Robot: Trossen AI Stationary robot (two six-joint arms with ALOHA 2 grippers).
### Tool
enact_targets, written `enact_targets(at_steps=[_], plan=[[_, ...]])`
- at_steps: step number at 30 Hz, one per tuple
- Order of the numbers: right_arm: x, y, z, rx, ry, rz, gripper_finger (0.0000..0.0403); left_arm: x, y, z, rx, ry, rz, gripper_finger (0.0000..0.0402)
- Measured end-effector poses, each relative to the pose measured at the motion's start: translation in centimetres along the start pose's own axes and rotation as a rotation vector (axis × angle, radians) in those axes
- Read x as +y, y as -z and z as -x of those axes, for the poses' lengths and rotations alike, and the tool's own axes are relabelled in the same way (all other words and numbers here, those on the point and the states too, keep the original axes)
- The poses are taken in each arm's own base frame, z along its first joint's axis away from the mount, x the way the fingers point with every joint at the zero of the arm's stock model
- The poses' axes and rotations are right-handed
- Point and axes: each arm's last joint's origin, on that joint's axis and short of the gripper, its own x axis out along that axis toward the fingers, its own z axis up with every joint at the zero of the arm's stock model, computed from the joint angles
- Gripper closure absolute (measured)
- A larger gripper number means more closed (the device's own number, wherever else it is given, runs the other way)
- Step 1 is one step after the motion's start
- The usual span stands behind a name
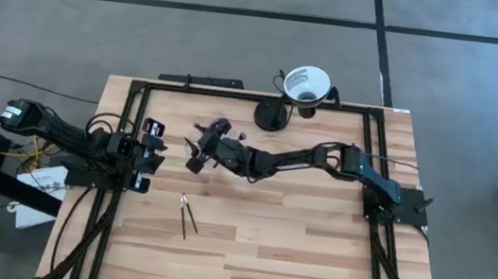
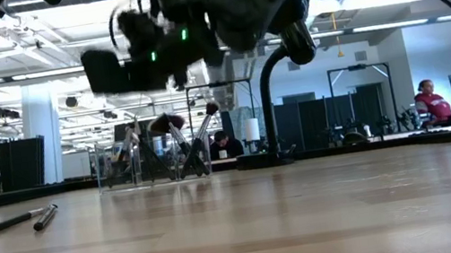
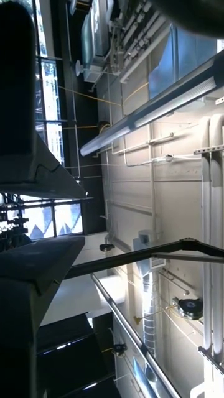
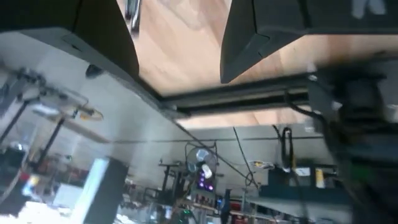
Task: Put items in baskets/containers
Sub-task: Put the black eyeshadow brush into the transparent organizer
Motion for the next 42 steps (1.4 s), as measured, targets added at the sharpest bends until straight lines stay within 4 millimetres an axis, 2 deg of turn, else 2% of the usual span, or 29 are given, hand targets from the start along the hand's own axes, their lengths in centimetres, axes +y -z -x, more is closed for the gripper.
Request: enact_targets(at_steps=[3,8,10,12,14,17,23,25,29,31,35,39,42], plan=[[0.9,-2.9,1.8,-0.016,-0.035,0.063,0.0191,0.0,0.0,0.0,0.0,0.0,0.0,0.0296],[2.5,-8.2,6.7,0.045,-0.132,0.134,0.0201,0.0,0.0,0.0,0.0,0.0,0.0,0.0296],[3.1,-9.4,8.7,0.107,-0.164,0.089,0.0205,0.0,0.0,0.0,0.0,0.0,0.0,0.0296],[3.9,-9.4,10.4,0.194,-0.191,0.071,0.0208,0.0,0.0,0.0,0.0,0.0,0.0,0.0296],[5.2,-8.3,11.4,0.283,-0.215,0.06,0.0212,0.0,0.0,0.0,0.0,0.0,0.005,0.0296],[8.2,-5.4,11.8,0.36,-0.24,0.013,0.0217,0.0,0.0,0.0,0.0,0.0,0.006,0.0296],[14.2,2.0,10.7,0.287,-0.216,-0.045,0.0228,0.0,0.0,0.0,0.0,0.0,0.008,0.0296],[15.2,4.0,10.4,0.262,-0.175,-0.082,0.0231,0.0,0.0,0.0,0.0,0.0,0.008,0.0296],[16.0,7.1,10.1,0.293,-0.13,-0.152,0.0237,0.0,0.0,0.0,0.0,0.0,0.008,0.0296],[16.3,7.9,10.0,0.305,-0.174,-0.198,0.0239,0.0,0.0,0.0,0.0,0.0,0.008,0.0296],[17.1,8.2,9.6,0.295,-0.233,-0.259,0.0244,0.0,0.0,0.0,0.0,0.0,0.008,0.0296],[17.5,8.1,9.3,0.306,-0.257,-0.249,0.0248,0.0,0.0,0.0,0.0,0.0,0.008,0.0296],[17.2,8.4,9.0,0.338,-0.238,-0.223,0.0252,0.0,0.0,0.0,0.0,0.0,0.008,0.0296]])
